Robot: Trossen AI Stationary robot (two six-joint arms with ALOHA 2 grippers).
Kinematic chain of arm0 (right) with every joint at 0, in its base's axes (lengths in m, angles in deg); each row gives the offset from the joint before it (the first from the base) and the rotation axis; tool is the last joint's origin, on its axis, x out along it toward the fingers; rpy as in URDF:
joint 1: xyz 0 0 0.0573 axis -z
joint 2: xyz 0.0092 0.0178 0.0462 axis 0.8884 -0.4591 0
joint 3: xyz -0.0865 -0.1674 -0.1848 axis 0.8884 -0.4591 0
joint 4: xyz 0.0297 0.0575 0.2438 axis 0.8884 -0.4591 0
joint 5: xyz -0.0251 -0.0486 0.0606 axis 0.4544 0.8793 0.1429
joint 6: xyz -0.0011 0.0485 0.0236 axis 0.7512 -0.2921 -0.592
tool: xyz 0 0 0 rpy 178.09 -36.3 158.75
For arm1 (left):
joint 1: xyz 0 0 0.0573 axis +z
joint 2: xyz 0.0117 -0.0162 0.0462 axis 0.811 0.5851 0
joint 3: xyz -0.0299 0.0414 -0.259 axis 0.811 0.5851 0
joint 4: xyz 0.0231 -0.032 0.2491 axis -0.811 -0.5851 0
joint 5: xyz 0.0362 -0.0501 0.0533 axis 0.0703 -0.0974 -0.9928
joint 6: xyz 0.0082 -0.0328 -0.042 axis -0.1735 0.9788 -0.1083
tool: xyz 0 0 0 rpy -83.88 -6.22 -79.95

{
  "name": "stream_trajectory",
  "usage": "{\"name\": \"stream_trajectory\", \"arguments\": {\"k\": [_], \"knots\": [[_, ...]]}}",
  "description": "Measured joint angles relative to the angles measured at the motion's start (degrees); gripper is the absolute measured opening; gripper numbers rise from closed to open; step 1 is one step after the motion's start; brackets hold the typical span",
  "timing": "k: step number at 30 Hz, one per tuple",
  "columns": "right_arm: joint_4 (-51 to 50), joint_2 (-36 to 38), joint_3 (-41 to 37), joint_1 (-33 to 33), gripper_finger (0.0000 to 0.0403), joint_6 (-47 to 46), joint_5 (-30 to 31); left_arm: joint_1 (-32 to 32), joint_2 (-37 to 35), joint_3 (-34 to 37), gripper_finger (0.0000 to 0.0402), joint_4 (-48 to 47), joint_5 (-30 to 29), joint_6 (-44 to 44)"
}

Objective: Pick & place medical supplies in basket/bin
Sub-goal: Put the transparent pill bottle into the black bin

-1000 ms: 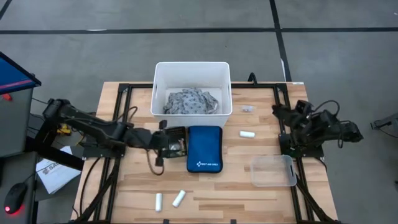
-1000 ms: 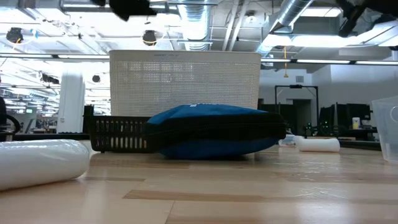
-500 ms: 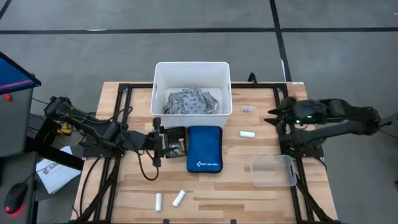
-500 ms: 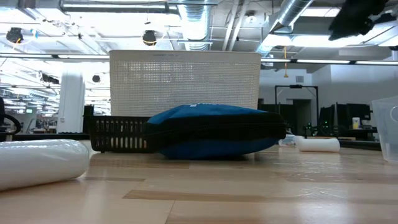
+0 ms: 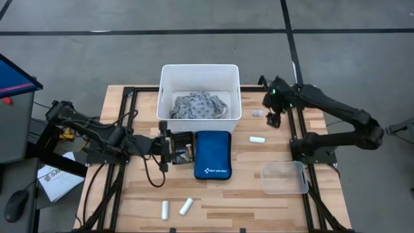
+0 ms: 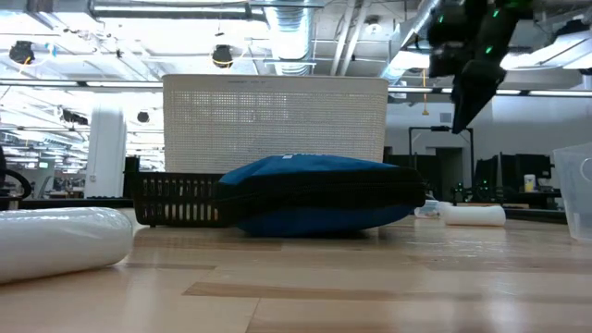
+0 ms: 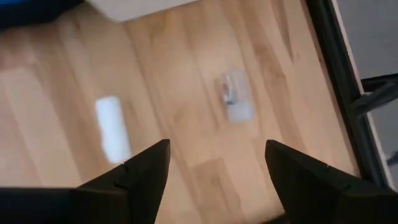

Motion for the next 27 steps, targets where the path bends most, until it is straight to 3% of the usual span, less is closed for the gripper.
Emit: {"name": "stream_trajectory", "arguments": {"k": [6, 10, 20, 27], "knots": [[4.5, -5.4, 0.0, 13.8, 0.0260, 11.3, -12.2, 0.0, 0.0, -1.1, 0.0232, 0.0, -2.4, -1.3], [7.5, -10.1, 0.0, 15.3, 0.0260, 16.7, -16.6, 0.0, 0.0, -1.1, 0.0233, 0.1, -2.7, -1.2], [12.9, -19.3, -3.7, 17.9, 0.0260, 24.6, -16.2, 0.0, 0.0, -1.1, 0.0230, 0.2, -4.5, 0.6], [16.4, -20.2, -5.4, 20.0, 0.0260, 25.7, -16.6, 0.0, 0.0, -1.1, 0.0228, 0.1, -4.9, 0.8]]}}
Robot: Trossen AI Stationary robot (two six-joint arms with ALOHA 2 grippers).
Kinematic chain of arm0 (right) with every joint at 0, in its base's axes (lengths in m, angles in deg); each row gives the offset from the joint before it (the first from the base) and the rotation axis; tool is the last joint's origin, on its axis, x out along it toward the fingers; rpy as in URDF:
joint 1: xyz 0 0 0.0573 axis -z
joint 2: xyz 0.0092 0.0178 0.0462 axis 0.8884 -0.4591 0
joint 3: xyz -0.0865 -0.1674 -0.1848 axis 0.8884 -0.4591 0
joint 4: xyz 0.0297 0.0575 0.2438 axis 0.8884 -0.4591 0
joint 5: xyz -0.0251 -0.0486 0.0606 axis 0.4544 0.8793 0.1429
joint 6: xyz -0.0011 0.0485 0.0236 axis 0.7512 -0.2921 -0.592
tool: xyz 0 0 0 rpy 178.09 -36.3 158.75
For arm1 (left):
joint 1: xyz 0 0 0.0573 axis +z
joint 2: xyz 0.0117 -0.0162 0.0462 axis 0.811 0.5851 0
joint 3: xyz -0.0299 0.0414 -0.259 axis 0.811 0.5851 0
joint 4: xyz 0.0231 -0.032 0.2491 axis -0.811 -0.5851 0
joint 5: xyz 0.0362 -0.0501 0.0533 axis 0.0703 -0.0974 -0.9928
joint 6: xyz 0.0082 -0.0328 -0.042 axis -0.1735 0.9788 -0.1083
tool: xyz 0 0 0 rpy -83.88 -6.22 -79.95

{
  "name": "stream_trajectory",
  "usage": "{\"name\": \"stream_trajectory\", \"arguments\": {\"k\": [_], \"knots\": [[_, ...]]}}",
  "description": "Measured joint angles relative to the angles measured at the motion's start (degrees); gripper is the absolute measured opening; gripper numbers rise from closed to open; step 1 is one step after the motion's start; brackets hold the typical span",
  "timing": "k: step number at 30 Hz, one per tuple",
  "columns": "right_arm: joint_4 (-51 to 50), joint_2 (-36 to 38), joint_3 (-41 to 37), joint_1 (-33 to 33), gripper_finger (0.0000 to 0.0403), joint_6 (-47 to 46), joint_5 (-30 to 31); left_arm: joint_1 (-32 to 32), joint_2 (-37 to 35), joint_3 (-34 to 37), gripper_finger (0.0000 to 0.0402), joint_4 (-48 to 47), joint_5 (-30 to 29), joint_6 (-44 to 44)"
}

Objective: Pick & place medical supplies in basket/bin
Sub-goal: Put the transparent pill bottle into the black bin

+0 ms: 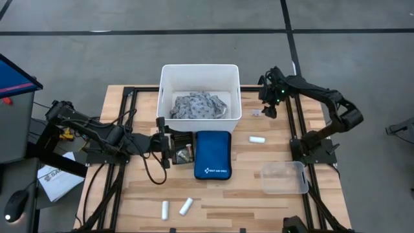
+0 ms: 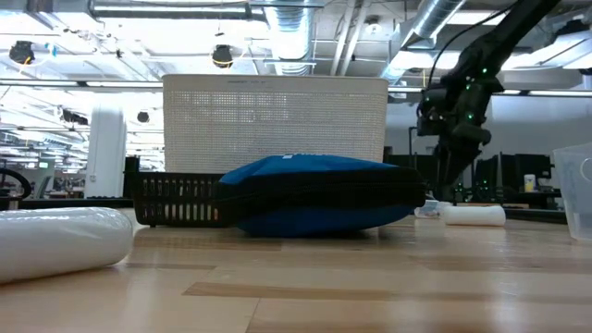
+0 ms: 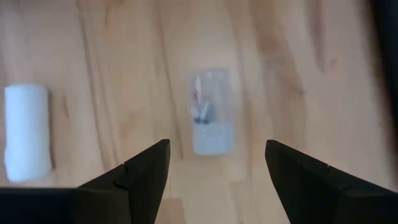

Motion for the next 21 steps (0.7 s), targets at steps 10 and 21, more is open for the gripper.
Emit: {"name": "stream_trajectory", "arguments": {"k": [10, 21], "knots": [[2.9, -6.9, 0.0, -3.4, 0.0260, 1.4, 1.8, 0.0, 0.0, 0.0, 0.0229, 0.0, 0.3, 1.0], [4.4, -10.1, 0.0, -4.5, 0.0254, 0.4, 3.1, 0.0, 0.0, 0.0, 0.0223, -0.1, 0.6, 2.2]]}}
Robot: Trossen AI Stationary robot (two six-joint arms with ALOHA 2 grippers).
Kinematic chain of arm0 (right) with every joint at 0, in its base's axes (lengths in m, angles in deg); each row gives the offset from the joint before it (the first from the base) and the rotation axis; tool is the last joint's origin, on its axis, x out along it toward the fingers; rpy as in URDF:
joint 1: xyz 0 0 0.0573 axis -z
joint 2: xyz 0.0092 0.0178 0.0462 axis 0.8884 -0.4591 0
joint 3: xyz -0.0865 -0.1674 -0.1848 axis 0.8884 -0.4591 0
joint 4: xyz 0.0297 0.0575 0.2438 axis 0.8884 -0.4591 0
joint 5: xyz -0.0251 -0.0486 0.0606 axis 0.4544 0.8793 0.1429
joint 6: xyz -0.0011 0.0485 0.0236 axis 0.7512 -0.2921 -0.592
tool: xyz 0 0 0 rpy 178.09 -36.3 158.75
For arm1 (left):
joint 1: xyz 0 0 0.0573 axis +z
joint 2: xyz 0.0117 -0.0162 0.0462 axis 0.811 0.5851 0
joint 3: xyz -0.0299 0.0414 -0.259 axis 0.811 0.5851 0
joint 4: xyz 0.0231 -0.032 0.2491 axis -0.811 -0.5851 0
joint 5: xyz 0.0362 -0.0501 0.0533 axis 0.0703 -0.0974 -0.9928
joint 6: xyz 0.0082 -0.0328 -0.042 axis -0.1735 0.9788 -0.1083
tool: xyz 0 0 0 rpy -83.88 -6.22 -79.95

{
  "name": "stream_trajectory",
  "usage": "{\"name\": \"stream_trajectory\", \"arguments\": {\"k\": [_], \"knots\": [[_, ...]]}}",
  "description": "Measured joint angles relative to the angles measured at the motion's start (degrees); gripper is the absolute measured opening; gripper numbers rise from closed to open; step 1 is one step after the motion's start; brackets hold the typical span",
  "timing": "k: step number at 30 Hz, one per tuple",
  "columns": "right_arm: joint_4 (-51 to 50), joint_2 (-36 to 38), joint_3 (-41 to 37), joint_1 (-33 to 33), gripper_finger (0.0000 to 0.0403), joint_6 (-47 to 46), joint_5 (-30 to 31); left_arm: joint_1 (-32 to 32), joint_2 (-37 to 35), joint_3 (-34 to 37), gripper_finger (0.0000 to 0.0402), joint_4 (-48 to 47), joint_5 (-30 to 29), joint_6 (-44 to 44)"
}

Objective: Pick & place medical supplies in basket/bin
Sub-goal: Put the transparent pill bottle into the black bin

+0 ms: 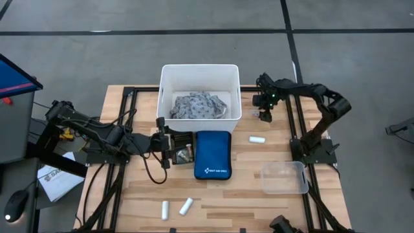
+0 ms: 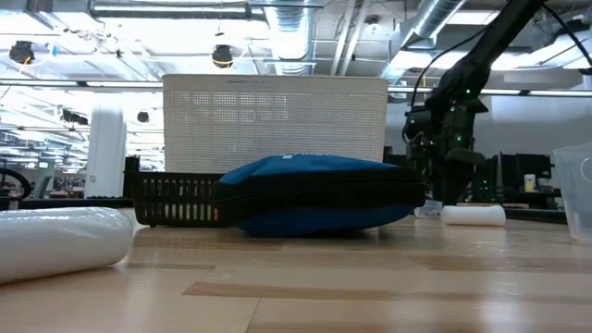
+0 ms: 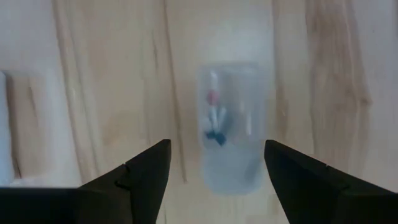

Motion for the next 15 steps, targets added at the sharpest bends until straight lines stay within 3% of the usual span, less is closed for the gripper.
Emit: {"name": "stream_trajectory", "arguments": {"k": [6, 15], "knots": [[0.1, 0.0, 0.0, -0.1, 0.0215, -0.5, 0.8, 0.0, 0.0, 0.0, 0.0223, 0.0, 0.1, 0.0], [-1.2, 0.1, 0.1, -0.1, 0.0112, -4.4, 2.3, 0.0, 0.0, 0.0, 0.0223, 0.0, 0.1, 0.0]]}}
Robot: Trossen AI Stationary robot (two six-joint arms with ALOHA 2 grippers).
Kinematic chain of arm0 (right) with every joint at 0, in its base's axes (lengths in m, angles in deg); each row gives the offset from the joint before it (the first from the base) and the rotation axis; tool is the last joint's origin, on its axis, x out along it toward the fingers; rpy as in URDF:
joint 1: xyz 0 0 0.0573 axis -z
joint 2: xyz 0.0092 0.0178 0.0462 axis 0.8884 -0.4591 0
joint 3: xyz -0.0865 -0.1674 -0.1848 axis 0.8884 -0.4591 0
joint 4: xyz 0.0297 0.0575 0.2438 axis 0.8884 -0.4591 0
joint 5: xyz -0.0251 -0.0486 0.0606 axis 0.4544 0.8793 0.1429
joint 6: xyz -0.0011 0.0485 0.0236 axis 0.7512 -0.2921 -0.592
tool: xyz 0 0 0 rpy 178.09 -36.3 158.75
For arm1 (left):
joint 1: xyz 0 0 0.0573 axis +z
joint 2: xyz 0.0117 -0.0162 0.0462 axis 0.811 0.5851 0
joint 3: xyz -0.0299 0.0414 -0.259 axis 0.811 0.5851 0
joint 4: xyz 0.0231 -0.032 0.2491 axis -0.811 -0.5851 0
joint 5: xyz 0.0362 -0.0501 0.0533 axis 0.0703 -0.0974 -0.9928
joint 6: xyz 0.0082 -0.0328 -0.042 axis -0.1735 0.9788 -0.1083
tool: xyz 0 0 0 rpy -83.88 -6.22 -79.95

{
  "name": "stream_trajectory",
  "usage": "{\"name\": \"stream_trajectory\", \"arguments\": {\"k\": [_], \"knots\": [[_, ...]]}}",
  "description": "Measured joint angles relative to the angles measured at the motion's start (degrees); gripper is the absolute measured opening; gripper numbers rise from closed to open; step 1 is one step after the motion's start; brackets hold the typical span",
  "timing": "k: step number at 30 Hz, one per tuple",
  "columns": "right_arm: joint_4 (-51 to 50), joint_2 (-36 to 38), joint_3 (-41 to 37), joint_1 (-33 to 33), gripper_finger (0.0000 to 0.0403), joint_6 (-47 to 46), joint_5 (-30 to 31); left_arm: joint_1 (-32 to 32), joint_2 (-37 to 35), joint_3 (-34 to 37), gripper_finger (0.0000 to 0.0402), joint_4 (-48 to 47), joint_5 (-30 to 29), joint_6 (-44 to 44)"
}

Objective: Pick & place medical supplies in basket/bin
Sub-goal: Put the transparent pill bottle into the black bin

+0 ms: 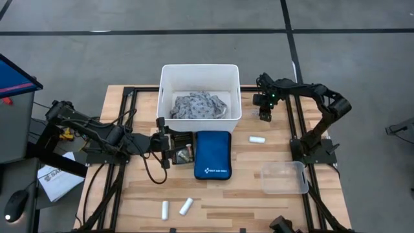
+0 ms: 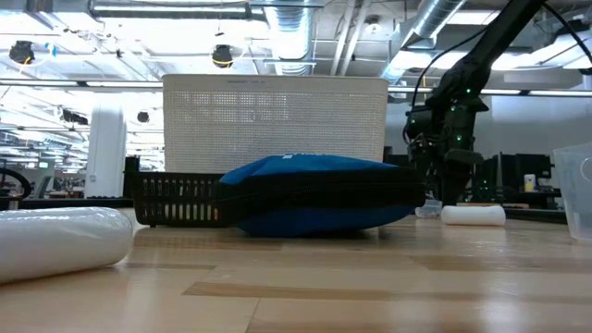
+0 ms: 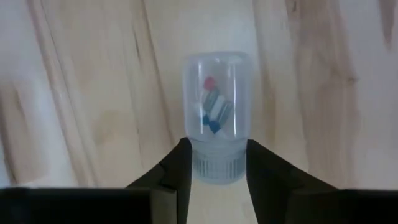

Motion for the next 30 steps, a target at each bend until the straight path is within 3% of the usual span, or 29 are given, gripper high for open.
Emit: {"name": "stream_trajectory", "arguments": {"k": [10, 17, 24, 28, 30], "knots": [[-9.2, 3.2, -0.2, -1.8, 0.0114, -6.8, -0.4, -0.6, -0.1, 0.0, 0.0223, 0.0, 0.0, -0.3], [-20.4, 13.8, -0.2, -7.1, 0.0116, -17.2, -12.0, -3.2, -0.4, -1.7, 0.0223, -0.1, -0.7, -7.1], [-22.1, 29.0, -0.2, -21.4, 0.0118, -35.6, -24.5, -3.9, -0.4, -5.6, 0.0223, 0.1, -2.8, -16.2], [-11.2, 35.8, -0.2, -33.7, 0.0118, -53.6, -24.7, -2.9, 1.3, -7.8, 0.0223, 0.0, 1.8, -18.2], [-2.8, 37.5, -0.1, -39.4, 0.0118, -62.4, -21.9, -1.8, 3.0, -9.2, 0.0224, -0.1, 4.3, -19.4]]}}
